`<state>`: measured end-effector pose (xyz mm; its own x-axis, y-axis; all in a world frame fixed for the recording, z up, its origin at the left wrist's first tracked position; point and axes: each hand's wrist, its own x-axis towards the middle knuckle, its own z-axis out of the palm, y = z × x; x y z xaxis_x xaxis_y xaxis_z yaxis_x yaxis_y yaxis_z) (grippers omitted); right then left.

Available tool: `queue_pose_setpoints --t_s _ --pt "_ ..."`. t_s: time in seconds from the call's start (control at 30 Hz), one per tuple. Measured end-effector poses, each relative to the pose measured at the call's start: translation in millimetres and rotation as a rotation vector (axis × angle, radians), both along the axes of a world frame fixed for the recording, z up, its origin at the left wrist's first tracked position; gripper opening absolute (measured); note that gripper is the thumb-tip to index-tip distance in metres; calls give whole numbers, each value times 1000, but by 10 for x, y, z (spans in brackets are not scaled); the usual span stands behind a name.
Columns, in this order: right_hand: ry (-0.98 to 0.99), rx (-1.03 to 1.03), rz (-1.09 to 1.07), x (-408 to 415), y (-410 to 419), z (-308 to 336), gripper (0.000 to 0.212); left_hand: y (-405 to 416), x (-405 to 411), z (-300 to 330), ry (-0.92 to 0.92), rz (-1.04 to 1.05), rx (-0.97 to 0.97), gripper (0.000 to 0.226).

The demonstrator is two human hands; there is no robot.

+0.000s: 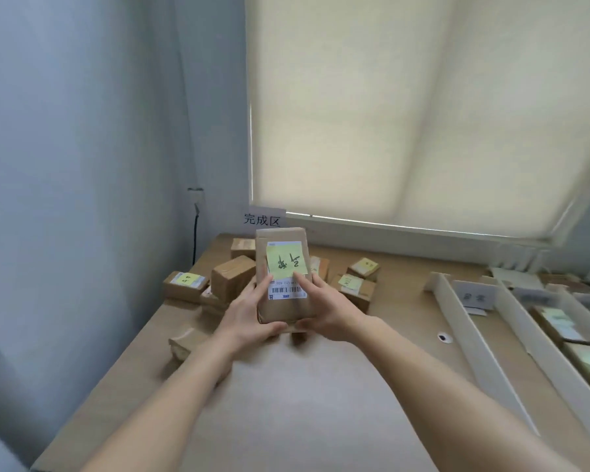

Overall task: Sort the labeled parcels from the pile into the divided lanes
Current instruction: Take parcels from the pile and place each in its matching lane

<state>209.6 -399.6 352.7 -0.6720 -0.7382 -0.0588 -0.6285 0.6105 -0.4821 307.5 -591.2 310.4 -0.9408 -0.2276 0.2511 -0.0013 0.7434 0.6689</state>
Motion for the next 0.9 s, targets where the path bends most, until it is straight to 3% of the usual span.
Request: queue_pose_setpoints --t_s 0.2,0.43,0.9 --pt "152 -18 -202 43 1875 957 106 1741 -344 955 108 -214 -40 110" --pt "288 17 -388 294 3702 1554 107 3485 -527 1492 187 -434 70 110" --pt "327 31 -615 25 5494 1674 103 5250 -1347 1735 132 -655 -11 111"
